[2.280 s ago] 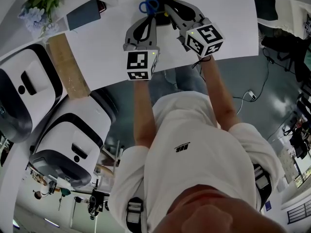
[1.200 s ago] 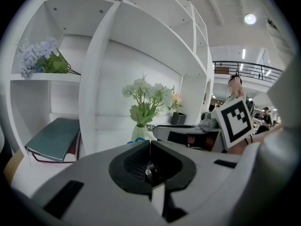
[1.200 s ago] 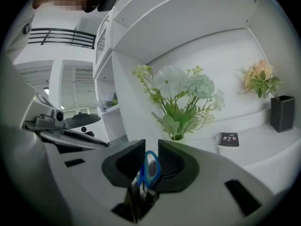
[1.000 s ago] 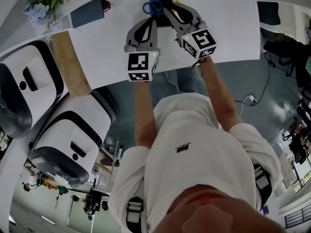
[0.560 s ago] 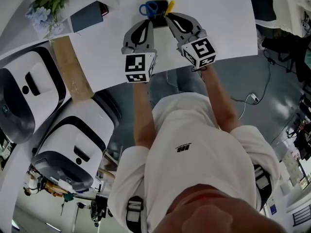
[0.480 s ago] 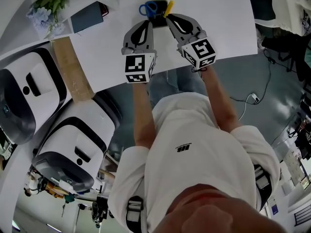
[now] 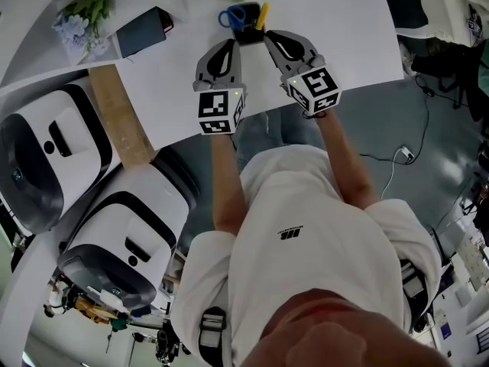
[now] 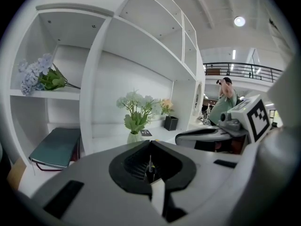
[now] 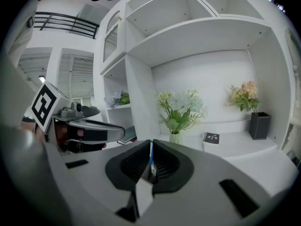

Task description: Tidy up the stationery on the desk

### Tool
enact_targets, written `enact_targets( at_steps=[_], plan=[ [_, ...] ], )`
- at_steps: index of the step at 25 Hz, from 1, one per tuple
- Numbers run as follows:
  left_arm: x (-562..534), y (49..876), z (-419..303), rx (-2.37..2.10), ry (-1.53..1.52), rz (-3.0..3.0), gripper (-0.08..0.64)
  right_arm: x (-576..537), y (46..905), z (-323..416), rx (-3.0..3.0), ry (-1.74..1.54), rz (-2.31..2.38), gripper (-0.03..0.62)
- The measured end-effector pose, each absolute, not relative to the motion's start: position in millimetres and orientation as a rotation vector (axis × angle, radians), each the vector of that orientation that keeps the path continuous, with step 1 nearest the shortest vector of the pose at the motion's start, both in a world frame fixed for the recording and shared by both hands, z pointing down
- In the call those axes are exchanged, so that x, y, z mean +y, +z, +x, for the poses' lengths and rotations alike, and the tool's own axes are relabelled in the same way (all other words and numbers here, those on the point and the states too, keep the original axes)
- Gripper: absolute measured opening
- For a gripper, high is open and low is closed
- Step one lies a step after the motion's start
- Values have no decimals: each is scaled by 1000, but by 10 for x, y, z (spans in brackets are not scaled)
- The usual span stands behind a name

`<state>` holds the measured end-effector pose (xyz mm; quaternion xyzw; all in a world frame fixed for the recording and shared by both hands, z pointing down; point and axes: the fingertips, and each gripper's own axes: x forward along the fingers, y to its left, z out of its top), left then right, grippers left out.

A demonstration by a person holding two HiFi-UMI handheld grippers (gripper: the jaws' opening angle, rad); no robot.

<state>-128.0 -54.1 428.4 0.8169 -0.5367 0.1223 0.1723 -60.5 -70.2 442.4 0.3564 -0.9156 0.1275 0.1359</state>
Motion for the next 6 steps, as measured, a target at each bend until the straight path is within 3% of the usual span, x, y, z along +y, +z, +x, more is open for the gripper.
enact_targets(
  at_steps=[6],
  plan=[
    [-459,4270,-1259,-1509,350,2317,0,-621,4386,-566,-2639,374,1048,8]
  ],
)
